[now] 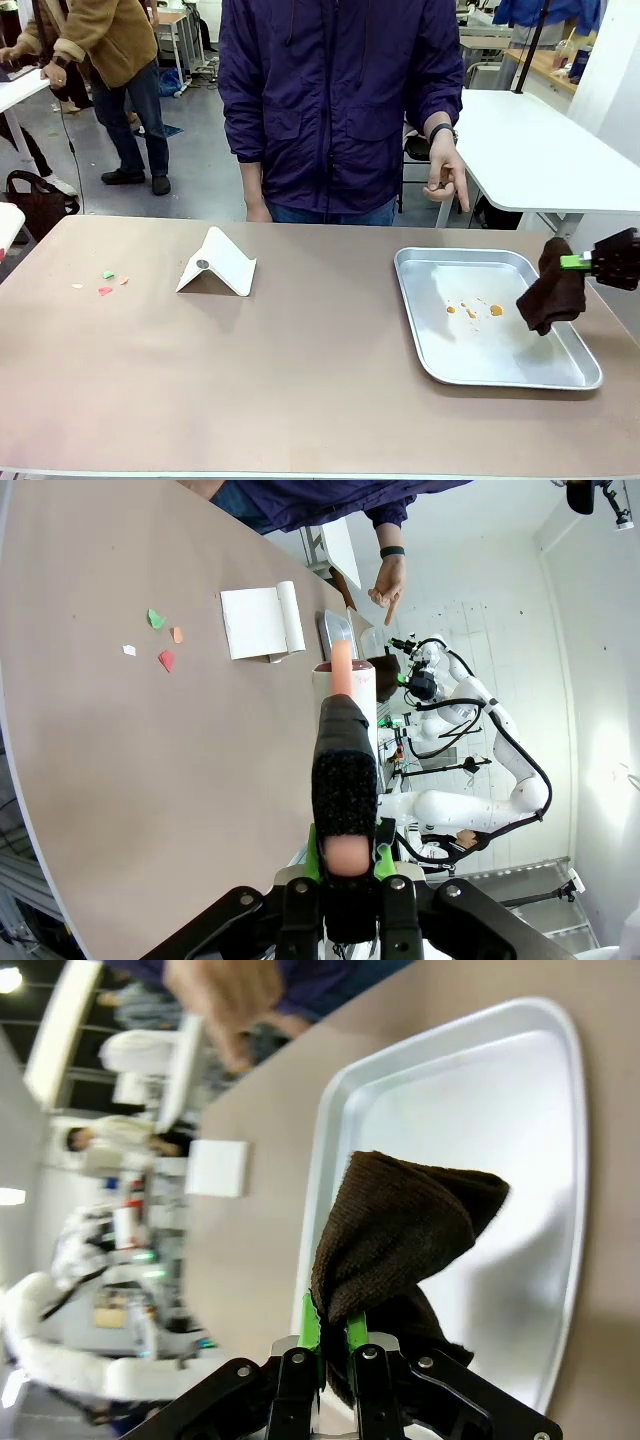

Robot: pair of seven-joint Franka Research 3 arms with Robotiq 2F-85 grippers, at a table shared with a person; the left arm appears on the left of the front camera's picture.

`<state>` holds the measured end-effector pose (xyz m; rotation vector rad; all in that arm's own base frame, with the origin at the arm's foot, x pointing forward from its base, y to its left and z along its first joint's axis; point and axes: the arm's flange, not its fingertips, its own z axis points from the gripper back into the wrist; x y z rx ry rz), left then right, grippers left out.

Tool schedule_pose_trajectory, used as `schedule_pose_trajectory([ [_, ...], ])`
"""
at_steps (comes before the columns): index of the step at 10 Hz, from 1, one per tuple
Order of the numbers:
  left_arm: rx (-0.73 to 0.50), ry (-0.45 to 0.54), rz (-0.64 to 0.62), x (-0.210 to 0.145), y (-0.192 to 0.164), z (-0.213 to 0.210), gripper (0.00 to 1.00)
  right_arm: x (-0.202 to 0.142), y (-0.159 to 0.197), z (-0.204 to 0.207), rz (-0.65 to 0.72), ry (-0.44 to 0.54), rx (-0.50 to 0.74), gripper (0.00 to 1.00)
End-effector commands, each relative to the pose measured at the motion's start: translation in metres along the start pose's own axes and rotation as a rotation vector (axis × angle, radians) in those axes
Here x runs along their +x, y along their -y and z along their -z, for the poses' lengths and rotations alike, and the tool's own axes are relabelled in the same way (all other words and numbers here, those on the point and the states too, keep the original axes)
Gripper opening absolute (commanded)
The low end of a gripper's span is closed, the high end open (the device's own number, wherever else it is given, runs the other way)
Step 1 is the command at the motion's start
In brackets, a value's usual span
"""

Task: Clean the surface of the table.
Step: If a person points to the right, clean the right side of the table with your right hand, and if they point to the left, clean the left side with your left hand.

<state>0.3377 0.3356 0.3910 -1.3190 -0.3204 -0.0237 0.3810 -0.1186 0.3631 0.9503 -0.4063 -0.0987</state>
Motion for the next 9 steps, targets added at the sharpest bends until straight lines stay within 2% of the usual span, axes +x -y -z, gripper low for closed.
schedule_pose_trajectory([
  [1, -0.002, -0.014, 0.02, -0.003, 0.004, -0.001, 0.13, 0.007, -0.015, 0.026, -0.04, -0.059, -0.231, 0.11],
  [3, -0.002, -0.014, 0.02, -0.003, 0.004, -0.001, 0.13, 0.012, -0.02, 0.043, -0.109, -0.098, -0.345, 0.11],
  [5, -0.002, -0.014, 0.02, -0.003, 0.004, -0.001, 0.13, 0.018, -0.02, 0.057, -0.132, -0.143, -0.362, 0.11],
  [6, -0.002, -0.014, 0.02, -0.003, 0.004, -0.001, 0.13, 0.021, -0.017, 0.067, -0.124, -0.153, -0.397, 0.11],
  [9, -0.002, -0.014, 0.02, -0.003, 0.004, -0.001, 0.13, 0.03, -0.008, 0.094, -0.089, -0.213, -0.397, 0.11],
])
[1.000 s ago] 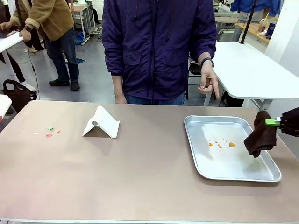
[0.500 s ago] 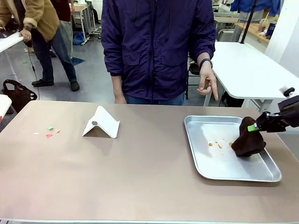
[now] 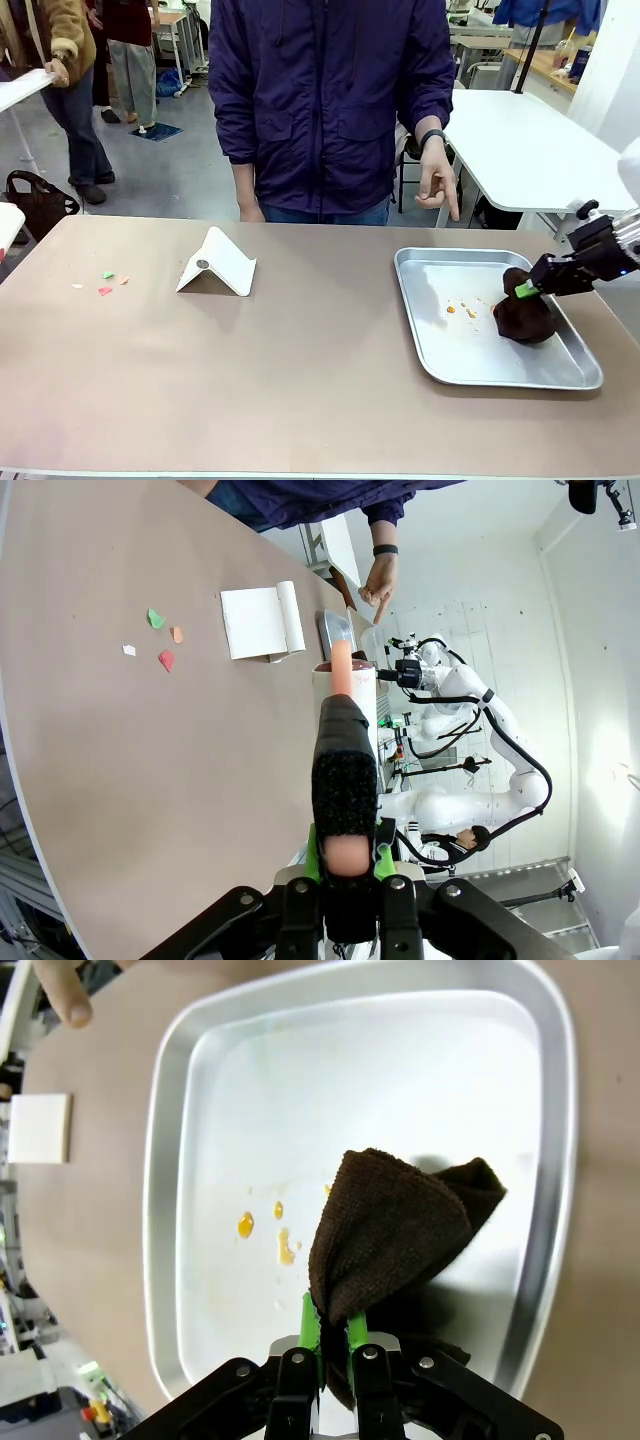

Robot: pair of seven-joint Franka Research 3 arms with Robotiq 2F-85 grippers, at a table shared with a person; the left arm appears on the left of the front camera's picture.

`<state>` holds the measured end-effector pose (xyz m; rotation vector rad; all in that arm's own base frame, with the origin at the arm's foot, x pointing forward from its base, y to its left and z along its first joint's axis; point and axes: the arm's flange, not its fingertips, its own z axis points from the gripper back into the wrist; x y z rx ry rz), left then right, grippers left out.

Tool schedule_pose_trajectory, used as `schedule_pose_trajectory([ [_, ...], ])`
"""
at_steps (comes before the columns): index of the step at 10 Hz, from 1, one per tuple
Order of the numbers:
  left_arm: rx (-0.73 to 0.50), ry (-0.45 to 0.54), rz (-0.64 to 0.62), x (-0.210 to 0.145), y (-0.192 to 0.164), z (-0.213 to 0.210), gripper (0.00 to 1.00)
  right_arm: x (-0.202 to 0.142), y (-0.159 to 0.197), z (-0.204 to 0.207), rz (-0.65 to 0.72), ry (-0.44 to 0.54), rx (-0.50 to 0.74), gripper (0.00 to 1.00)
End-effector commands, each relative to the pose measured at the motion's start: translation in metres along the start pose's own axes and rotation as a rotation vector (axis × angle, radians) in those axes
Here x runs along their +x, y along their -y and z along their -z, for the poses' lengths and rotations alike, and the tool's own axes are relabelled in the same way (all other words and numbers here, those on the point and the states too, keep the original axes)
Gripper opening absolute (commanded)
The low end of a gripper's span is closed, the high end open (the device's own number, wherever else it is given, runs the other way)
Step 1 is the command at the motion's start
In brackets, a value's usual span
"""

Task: Clean the surface of the table.
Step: If a person points to the right, clean the right side of the table with your right hand, and if they point to the left, clean the left side with your left hand.

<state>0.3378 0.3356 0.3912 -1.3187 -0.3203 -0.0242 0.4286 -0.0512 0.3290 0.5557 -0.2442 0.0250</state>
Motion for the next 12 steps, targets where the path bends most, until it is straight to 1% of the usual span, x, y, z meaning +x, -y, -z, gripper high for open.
schedule_pose_trajectory([
  [1, -0.003, -0.014, 0.019, -0.004, 0.004, -0.001, 0.13, 0.019, 0.0, 0.014, 0.034, -0.033, -0.013, 0.11],
  [4, -0.003, -0.014, 0.019, -0.004, 0.004, -0.001, 0.13, 0.029, 0.001, 0.043, 0.039, -0.112, 0.003, 0.11],
  [5, -0.003, -0.014, 0.019, -0.004, 0.004, -0.001, 0.13, 0.029, -0.005, 0.051, 0.023, -0.147, 0.0, 0.11],
  [7, -0.003, -0.014, 0.019, -0.004, 0.004, -0.001, 0.13, 0.028, -0.015, 0.058, 0.001, -0.161, 0.006, 0.11],
  [9, -0.003, -0.014, 0.019, -0.004, 0.004, -0.001, 0.13, 0.026, -0.027, 0.07, -0.032, -0.199, 0.014, 0.11],
  [12, -0.003, -0.014, 0.019, -0.004, 0.004, -0.001, 0.13, 0.021, -0.053, 0.094, -0.115, -0.277, 0.015, 0.11],
])
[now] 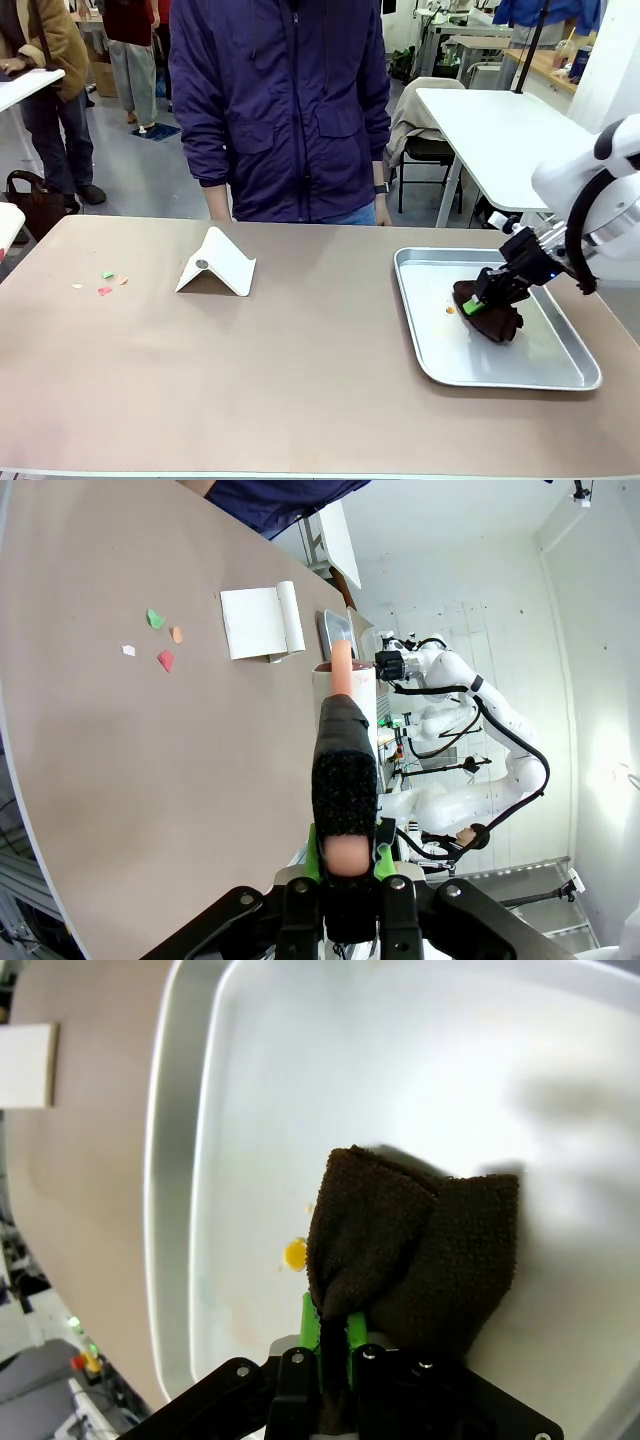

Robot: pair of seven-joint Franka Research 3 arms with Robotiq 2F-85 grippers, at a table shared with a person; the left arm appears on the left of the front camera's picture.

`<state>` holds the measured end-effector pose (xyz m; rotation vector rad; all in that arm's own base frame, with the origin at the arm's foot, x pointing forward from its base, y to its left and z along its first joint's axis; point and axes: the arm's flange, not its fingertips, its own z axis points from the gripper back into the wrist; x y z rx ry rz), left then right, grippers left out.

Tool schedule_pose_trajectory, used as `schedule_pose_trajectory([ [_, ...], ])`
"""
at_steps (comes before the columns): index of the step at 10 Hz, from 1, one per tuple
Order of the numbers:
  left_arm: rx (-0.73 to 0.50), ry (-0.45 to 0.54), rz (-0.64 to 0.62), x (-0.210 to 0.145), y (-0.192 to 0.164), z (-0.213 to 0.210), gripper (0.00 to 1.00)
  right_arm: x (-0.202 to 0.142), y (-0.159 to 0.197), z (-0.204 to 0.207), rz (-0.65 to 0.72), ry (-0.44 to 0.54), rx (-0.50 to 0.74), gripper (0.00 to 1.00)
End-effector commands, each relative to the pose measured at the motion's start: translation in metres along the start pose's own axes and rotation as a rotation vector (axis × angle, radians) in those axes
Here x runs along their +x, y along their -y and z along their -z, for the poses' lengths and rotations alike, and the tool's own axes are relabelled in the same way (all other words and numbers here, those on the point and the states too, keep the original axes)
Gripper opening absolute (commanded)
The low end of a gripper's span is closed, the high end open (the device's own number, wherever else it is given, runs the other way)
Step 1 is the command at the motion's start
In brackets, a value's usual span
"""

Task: Clean the surface of the table.
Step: If a person points to the right, clean the right side of the table with your right hand, and if they point to the left, clean the left side with your left hand.

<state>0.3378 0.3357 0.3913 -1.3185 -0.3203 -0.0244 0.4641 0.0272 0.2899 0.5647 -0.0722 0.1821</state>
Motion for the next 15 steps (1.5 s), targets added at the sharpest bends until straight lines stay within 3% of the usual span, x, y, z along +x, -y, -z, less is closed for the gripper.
schedule_pose_trajectory([
  [1, -0.003, -0.014, 0.019, -0.004, 0.004, -0.001, 0.13, 0.002, -0.018, 0.019, -0.044, -0.094, -0.025, 0.11],
  [6, -0.003, -0.014, 0.019, -0.004, 0.004, -0.001, 0.13, -0.009, -0.042, 0.036, -0.224, -0.194, 0.069, 0.11],
  [11, -0.003, -0.014, 0.019, -0.004, 0.004, -0.001, 0.13, -0.006, -0.013, 0.016, -0.084, -0.06, -0.063, 0.11],
  [15, -0.003, -0.014, 0.019, -0.004, 0.004, -0.001, 0.13, -0.007, 0.019, -0.018, 0.047, 0.047, -0.033, 0.11],
])
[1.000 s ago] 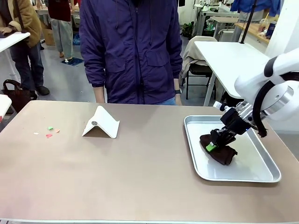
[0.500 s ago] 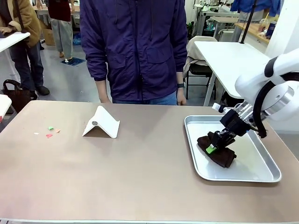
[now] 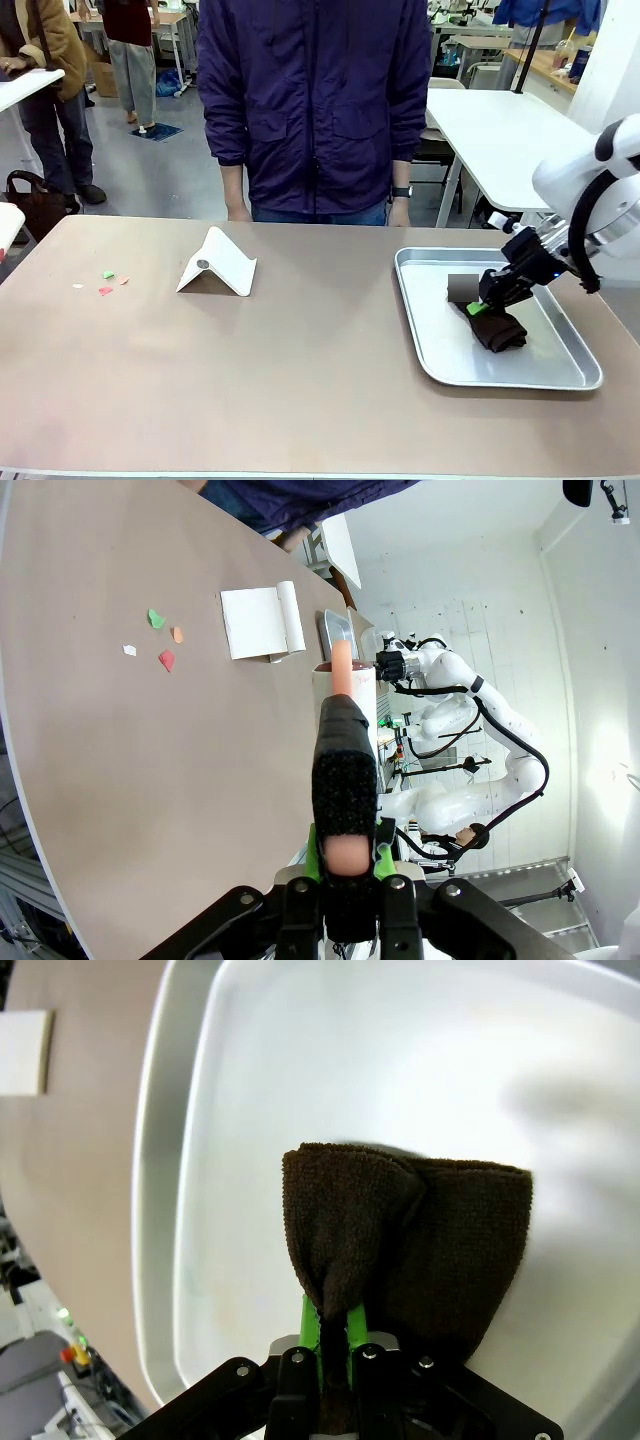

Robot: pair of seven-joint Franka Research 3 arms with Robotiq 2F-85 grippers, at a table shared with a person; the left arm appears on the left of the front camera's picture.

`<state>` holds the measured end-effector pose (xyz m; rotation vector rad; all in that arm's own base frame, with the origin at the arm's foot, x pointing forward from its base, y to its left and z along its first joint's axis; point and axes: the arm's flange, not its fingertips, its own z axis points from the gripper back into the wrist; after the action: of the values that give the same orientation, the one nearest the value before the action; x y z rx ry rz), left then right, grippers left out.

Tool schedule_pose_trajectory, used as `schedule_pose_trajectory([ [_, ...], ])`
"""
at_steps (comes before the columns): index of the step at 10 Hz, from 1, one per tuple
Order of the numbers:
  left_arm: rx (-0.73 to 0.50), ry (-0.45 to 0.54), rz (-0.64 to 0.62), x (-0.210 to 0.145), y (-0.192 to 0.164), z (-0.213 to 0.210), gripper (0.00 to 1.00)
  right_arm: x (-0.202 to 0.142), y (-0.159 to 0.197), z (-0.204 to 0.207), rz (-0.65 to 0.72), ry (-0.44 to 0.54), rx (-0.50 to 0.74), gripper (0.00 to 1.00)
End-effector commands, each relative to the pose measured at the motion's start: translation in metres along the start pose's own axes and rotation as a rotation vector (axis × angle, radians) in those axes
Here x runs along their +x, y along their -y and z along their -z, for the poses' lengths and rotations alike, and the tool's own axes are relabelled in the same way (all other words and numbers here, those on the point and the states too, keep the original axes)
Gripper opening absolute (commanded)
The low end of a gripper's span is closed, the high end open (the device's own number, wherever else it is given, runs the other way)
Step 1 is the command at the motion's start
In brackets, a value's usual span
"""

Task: Clean the surface of the table.
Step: If a person points to the right, clean the right side of the table with your right hand, and if they point to the left, clean the left side with your left hand.

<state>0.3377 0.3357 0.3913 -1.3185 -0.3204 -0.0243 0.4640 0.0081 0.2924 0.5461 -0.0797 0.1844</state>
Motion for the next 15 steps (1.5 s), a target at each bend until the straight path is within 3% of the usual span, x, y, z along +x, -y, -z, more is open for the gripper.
schedule_pose_trajectory([
  [1, -0.003, -0.014, 0.019, -0.003, 0.004, 0.0, 0.13, -0.007, 0.011, -0.014, 0.065, 0.062, 0.025, 0.11],
  [7, -0.003, -0.014, 0.019, -0.003, 0.004, 0.0, 0.13, -0.017, 0.039, -0.046, 0.194, 0.228, 0.49, 0.11],
  [9, -0.003, -0.014, 0.019, -0.003, 0.004, 0.0, 0.13, -0.023, 0.047, -0.06, 0.185, 0.248, 0.738, 0.11],
  [12, -0.003, -0.014, 0.019, -0.003, 0.004, 0.0, 0.13, -0.053, 0.056, -0.096, 0.102, 0.234, 0.98, 0.11],
  [14, -0.003, -0.014, 0.019, -0.003, 0.004, 0.0, 0.13, -0.09, 0.069, -0.128, 0.059, 0.204, 1.045, 0.11],
  [15, -0.003, -0.014, 0.019, -0.003, 0.004, 0.0, 0.13, -0.107, 0.08, -0.14, 0.071, 0.248, 1.01, 0.11],
])
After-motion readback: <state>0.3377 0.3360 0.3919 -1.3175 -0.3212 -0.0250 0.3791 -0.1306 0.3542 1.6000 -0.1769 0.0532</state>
